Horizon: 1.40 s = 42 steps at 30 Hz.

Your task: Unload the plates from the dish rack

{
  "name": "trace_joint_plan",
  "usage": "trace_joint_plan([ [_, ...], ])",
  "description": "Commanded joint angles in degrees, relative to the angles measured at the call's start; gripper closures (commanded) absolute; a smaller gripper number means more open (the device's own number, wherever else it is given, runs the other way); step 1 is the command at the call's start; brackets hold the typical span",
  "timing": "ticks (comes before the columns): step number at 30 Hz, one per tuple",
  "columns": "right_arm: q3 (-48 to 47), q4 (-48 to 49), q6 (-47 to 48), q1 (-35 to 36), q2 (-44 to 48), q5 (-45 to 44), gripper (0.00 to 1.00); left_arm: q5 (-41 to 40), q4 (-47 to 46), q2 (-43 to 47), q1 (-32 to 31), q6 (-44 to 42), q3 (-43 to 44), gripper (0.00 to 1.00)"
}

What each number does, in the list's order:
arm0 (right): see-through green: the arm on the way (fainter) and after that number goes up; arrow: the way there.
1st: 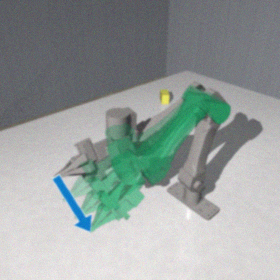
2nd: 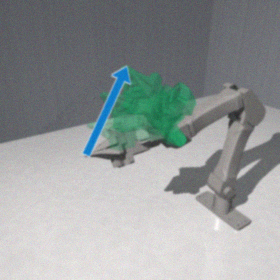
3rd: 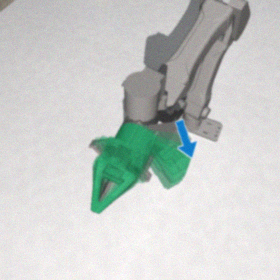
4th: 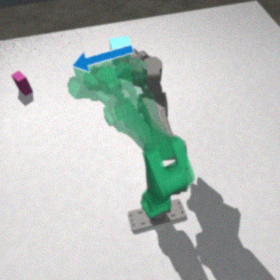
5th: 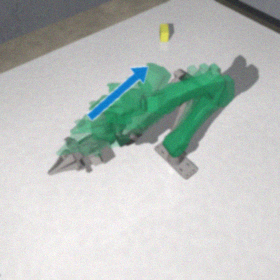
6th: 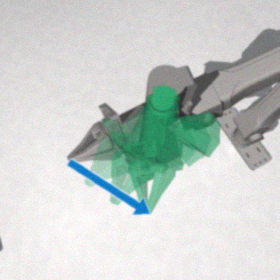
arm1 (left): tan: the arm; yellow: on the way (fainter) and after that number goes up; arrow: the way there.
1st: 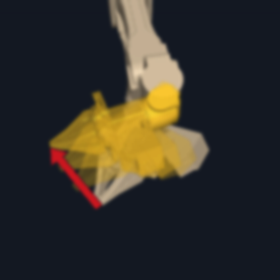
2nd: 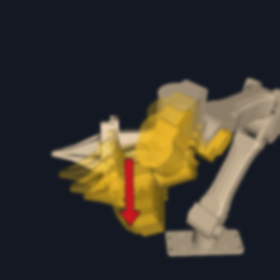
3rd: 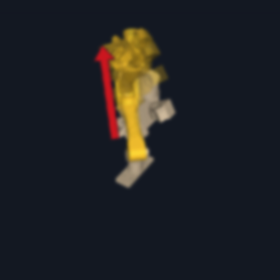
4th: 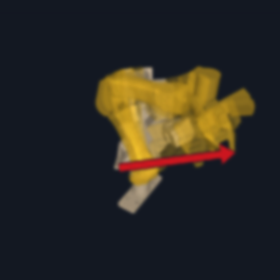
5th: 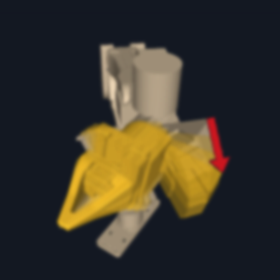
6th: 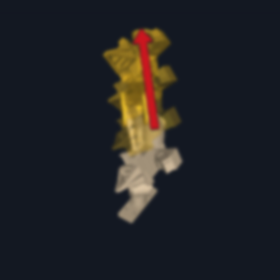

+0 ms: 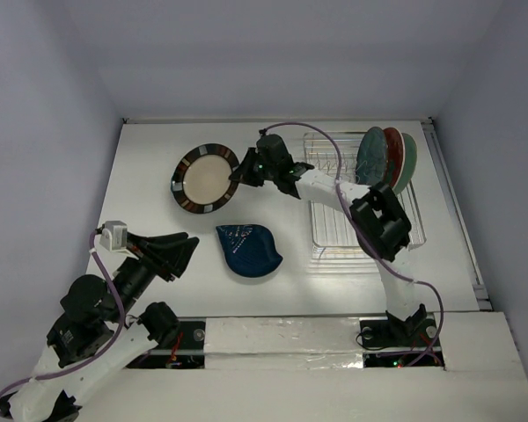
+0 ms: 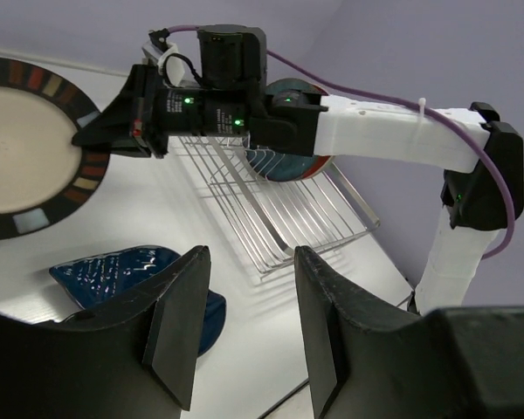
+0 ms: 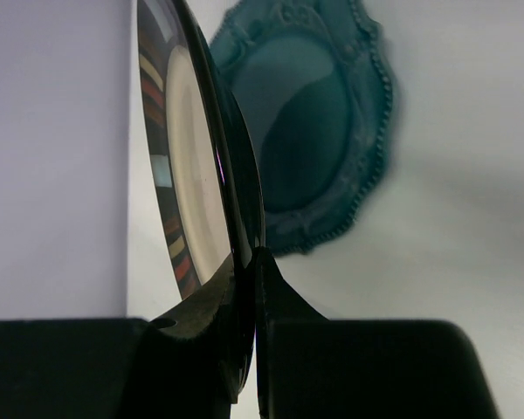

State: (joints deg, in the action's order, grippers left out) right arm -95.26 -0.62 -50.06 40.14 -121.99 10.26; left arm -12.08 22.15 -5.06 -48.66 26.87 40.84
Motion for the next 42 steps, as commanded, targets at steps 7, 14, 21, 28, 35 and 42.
trace_joint_plan([
  [7,-9.9,18.3,-11.3,1.0,-4.2,1.2,1.0,0.2,-1.5,-0.8,0.2,0.3,-0.1,0.6],
  [14,-13.4,16.6,-12.3,1.0,-8.1,1.2,1.0,0.2,-1.6,-0.7,0.2,0.2,-0.1,0.6],
  [21,-12.8,15.8,-13.4,1.0,-9.6,1.2,1.0,0.2,-1.7,-0.5,0.2,0.3,-0.1,0.6],
  [28,-10.8,12.8,-12.6,1.0,-10.4,0.7,0.89,0.2,-1.6,-0.2,0.8,0.4,-0.1,0.6],
  [35,-10.0,10.5,-11.4,1.0,-10.5,1.3,0.69,0.2,-1.5,0.1,0.8,0.4,-0.1,0.6],
  [42,-8.0,7.3,-8.3,1.0,-8.9,1.3,0.31,0.2,-1.5,0.9,0.8,0.5,-0.1,0.6],
])
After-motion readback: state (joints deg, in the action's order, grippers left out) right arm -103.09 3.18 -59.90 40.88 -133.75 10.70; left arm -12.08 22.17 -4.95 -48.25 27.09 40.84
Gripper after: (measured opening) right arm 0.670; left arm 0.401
